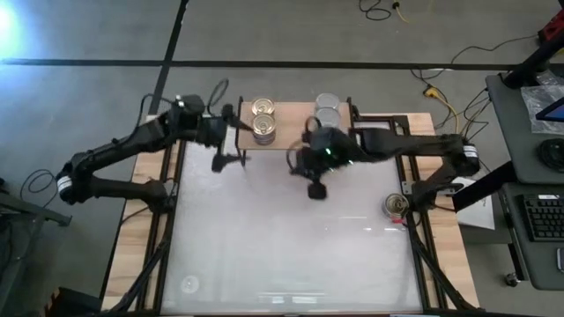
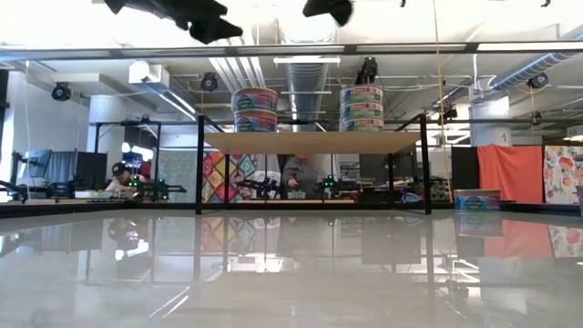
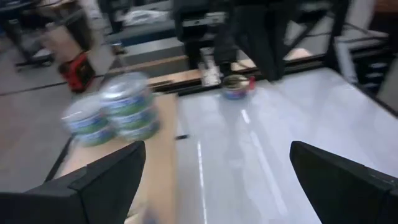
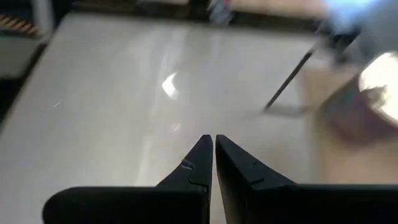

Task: Stack canned seafood by type on shelf
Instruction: Stack the bottom blue-pink tuna can on top of the blue-pink tuna can on the shelf

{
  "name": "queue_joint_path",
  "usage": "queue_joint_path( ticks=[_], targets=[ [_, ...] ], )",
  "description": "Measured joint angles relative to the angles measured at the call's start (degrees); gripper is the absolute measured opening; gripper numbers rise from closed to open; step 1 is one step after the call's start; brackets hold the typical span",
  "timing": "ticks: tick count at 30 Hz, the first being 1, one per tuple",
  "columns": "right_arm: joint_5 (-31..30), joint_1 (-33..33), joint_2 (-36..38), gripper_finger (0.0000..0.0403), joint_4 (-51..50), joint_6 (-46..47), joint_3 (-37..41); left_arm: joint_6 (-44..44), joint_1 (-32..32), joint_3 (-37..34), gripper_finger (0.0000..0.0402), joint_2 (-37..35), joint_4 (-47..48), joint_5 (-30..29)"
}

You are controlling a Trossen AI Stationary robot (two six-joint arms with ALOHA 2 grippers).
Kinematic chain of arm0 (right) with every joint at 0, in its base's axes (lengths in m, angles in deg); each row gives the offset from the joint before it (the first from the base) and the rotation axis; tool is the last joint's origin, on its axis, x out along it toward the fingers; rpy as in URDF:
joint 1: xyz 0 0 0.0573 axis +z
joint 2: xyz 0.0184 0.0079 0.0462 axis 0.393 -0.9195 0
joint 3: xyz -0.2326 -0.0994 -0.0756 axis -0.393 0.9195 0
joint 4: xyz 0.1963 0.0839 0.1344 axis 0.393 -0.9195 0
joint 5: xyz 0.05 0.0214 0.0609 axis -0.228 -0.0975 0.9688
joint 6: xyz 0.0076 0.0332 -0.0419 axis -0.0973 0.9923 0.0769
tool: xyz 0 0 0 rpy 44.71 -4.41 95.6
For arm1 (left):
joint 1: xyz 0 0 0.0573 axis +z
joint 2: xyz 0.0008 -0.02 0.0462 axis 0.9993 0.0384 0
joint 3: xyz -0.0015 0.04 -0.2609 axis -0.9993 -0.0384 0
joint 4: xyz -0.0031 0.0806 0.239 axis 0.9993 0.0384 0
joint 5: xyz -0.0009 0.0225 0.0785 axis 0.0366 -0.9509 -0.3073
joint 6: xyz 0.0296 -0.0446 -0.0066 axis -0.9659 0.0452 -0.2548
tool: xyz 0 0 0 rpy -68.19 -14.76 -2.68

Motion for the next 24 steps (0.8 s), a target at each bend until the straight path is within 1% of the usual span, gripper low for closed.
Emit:
queue_joint_path(
  ticks=[2, 4, 7, 9, 11, 13, 17, 20, 24],
  targets=[
    [-0.1, 3.0, 1.4, 0.0013, -6.0, 4.7, 1.0, 0.4, -4.3, -1.0, 0.0384, -0.3, -0.7, -1.5],
    [-1.1, 5.8, 2.1, 0.0013, -13.0, 11.8, 2.0, 0.7, -8.8, -1.9, 0.0384, -0.2, -1.7, -4.1],
    [-5.4, 9.8, 3.3, 0.0013, -23.0, 23.9, 5.1, 1.8, -15.4, -4.0, 0.0384, 0.4, -2.1, -8.2],
    [-6.5, 12.1, 4.5, 0.0013, -28.0, 31.9, 8.6, 3.3, -19.6, -6.4, 0.0384, 0.7, -2.4, -10.2],
    [-6.5, 14.2, 5.5, 0.0013, -30.4, 39.1, 13.4, 6.5, -23.7, -8.9, 0.0384, 1.0, -4.1, -12.7],
    [-6.2, 16.1, 6.4, 0.0013, -30.9, 45.7, 18.8, 10.6, -28.0, -11.5, 0.0384, 1.0, -6.8, -16.4],
    [-3.1, 18.2, 8.6, 0.0013, -31.0, 54.9, 29.2, 18.7, -36.2, -16.8, 0.0384, 1.1, -12.6, -23.8],
    [-2.1, 18.4, 9.1, 0.0013, -31.6, 60.6, 35.6, 24.1, -41.5, -20.4, 0.0384, 1.3, -18.7, -27.3],
    [-3.2, 16.9, 9.2, 0.0013, -37.2, 66.7, 40.2, 30.0, -46.6, -24.6, 0.0384, 2.6, -28.7, -32.8]
  ],
)
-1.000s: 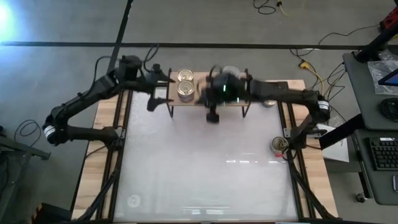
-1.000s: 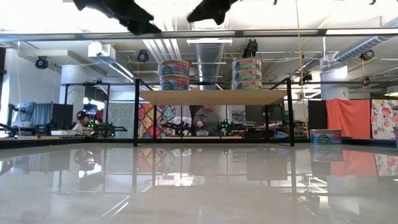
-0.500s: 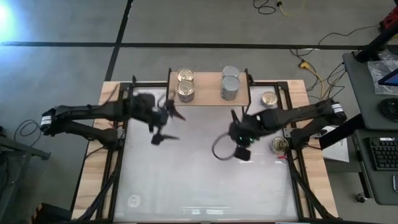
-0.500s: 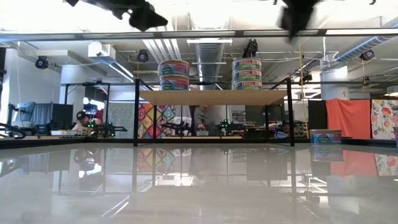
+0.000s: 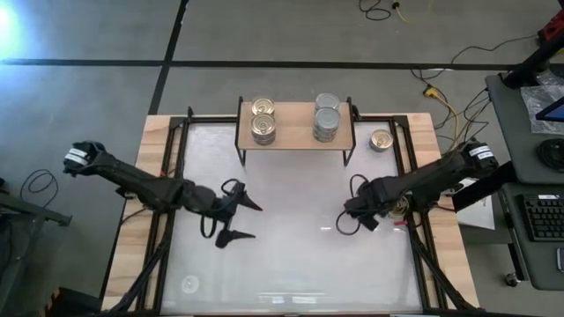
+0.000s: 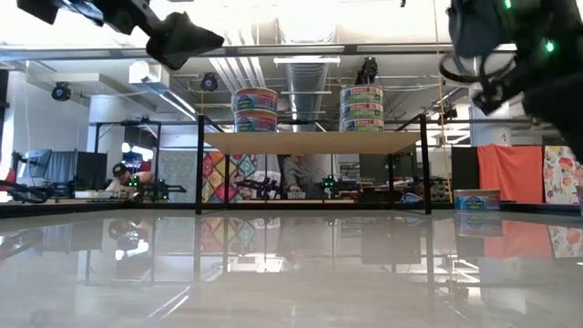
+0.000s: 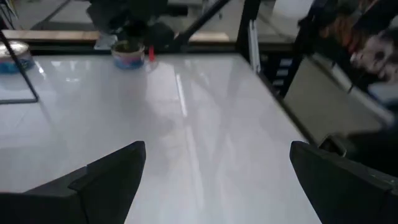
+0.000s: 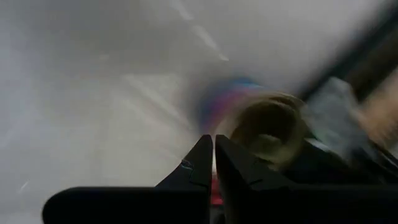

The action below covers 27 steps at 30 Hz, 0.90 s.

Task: Stack canned seafood by type on shelf
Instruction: Stack the bottom blue-pink tuna can on top of the blue-pink tuna can on the shelf

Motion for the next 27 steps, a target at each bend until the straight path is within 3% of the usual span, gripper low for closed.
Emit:
queue_joint_path(
  ticks=[3, 7, 16, 23, 27],
  targets=[
    [-3.2, -1.8, 0.0, 0.0013, -4.7, 6.5, 2.0, 3.1, -2.5, -2.2, 0.0384, 2.0, -7.3, -2.5],
    [-3.5, -3.2, -0.5, 0.0013, -3.7, 9.7, 4.6, 4.3, -5.2, -3.8, 0.0384, 6.6, -15.4, -6.9],
    [-5.5, -2.5, -6.6, 0.0013, 1.5, 9.1, 8.2, 11.7, -9.6, -1.2, 0.0384, 17.7, -18.8, -15.0],
    [-10.9, 5.7, -10.2, 0.0013, 10.5, 6.6, -2.0, 17.1, -13.3, 0.4, 0.0384, 23.9, -18.6, -19.8],
    [-12.5, 12.9, -11.1, 0.0013, 16.0, 0.1, -10.3, 17.9, -14.5, 1.9, 0.0384, 27.6, -20.0, -19.7]
  ],
)
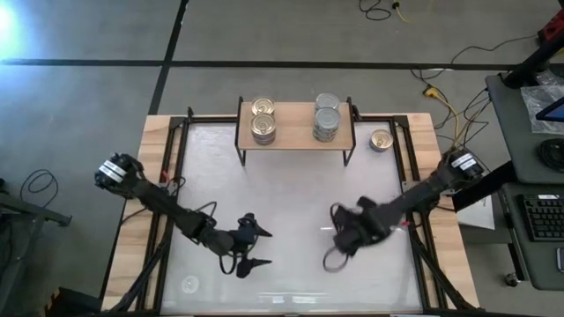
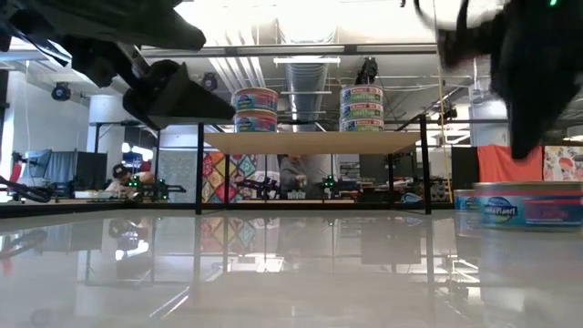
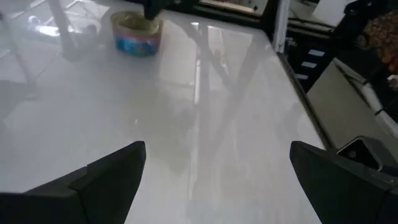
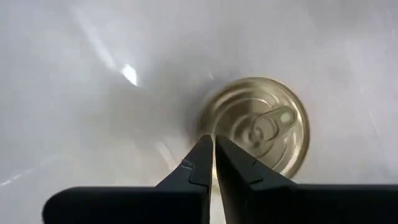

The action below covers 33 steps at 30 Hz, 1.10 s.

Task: Stack canned seafood by type on shelf
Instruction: Stack the bottom blue-pink tuna can on top of the blue-pink tuna can on the shelf

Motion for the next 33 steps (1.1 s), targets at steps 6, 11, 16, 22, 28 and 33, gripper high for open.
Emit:
queue_joint_path(
  ticks=[6, 11, 16, 22, 28, 33],
  targets=[
    [-10.8, 10.6, 0.1, 0.0013, -0.6, 1.0, -8.4, -1.9, -0.4, 3.5, 0.0384, 7.3, -4.0, 1.5],
    [-8.9, 14.3, -0.6, 0.0013, -4.7, 9.5, -6.0, -4.0, 0.0, 8.4, 0.0384, 13.8, -4.2, 1.3],
    [-4.2, 13.0, -1.5, 0.0013, -5.5, 12.1, 1.0, -7.2, 0.6, 12.6, 0.0384, 18.4, -4.2, -5.3],
    [-6.4, 7.0, -1.8, 0.0013, -0.5, 4.2, 6.6, -8.8, 3.6, 13.7, 0.0383, 21.3, -5.3, -4.0],
    [-7.9, 0.2, -1.8, 0.0013, 14.2, -11.7, 7.6, -13.5, 8.6, 12.1, 0.0386, 21.5, -9.7, 3.0],
    [-7.8, -3.2, -1.8, 0.0013, 20.4, -17.4, 6.9, -14.1, 11.0, 12.4, 0.0386, 24.1, -10.9, 5.1]
  ],
)
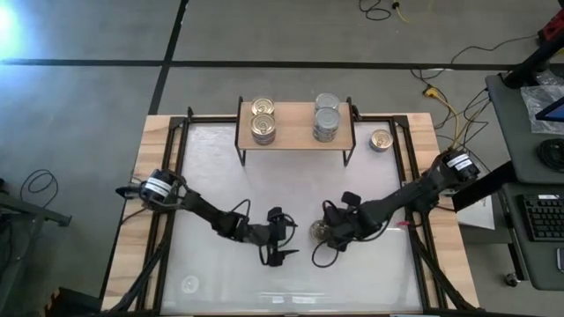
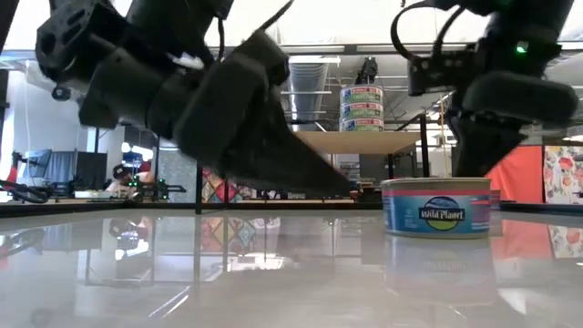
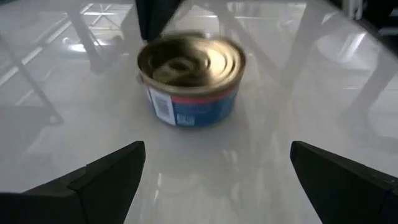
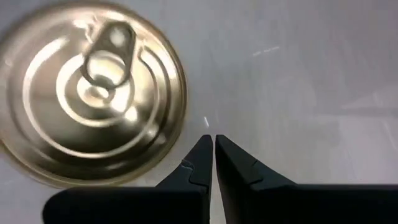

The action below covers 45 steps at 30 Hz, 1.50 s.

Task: Stack canned seafood by type on shelf
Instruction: Stack the bottom blue-pink tuna can on top of the blue-pink tuna can on the shelf

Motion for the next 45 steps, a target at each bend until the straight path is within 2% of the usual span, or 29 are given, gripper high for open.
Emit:
queue_joint_path(
  ticks=[3, 7, 12, 17, 22, 27, 32, 41, 45],
  targets=[
    [0.1, 0.0, 0.3, 0.0013, -0.2, -1.0, -1.3, -0.9, -0.2, 0.4, 0.0387, 2.4, -1.7, -2.2],
    [0.9, 1.5, 0.4, 0.0013, -0.3, -2.2, -2.1, 0.1, 1.3, 1.9, 0.0387, 4.4, -2.0, 0.6],
    [6.4, 2.8, 0.2, 0.0013, -1.8, 0.2, -1.6, -1.0, 4.5, 2.2, 0.0387, 4.5, -1.7, 1.6],
    [10.0, 3.7, 0.1, 0.0013, -1.5, 4.0, -1.3, -4.5, 6.8, 3.9, 0.0387, 5.3, -1.9, 9.8],
    [12.4, 4.0, 0.0, 0.0013, 1.6, 3.3, -1.5, -8.1, 7.0, 8.8, 0.0387, 8.5, -1.3, 14.6],
    [10.1, 2.9, -1.4, 0.0013, 4.4, 0.0, -1.4, -8.4, 8.0, 13.5, 0.0387, 13.1, -0.9, 14.3],
    [10.4, 1.9, -2.9, 0.0013, 6.2, -1.7, -1.4, -8.0, 7.7, 16.5, 0.0387, 15.1, -0.4, 13.0],
    [9.5, 1.7, -3.0, 0.0013, 6.0, -3.1, -1.3, -6.1, 7.3, 16.9, 0.0386, 15.2, -0.7, 12.0],
    [9.1, 1.7, -2.9, 0.0013, 5.8, -3.3, -1.3, -3.7, 6.9, 16.6, 0.0370, 15.2, -1.3, 12.0]
  ],
)
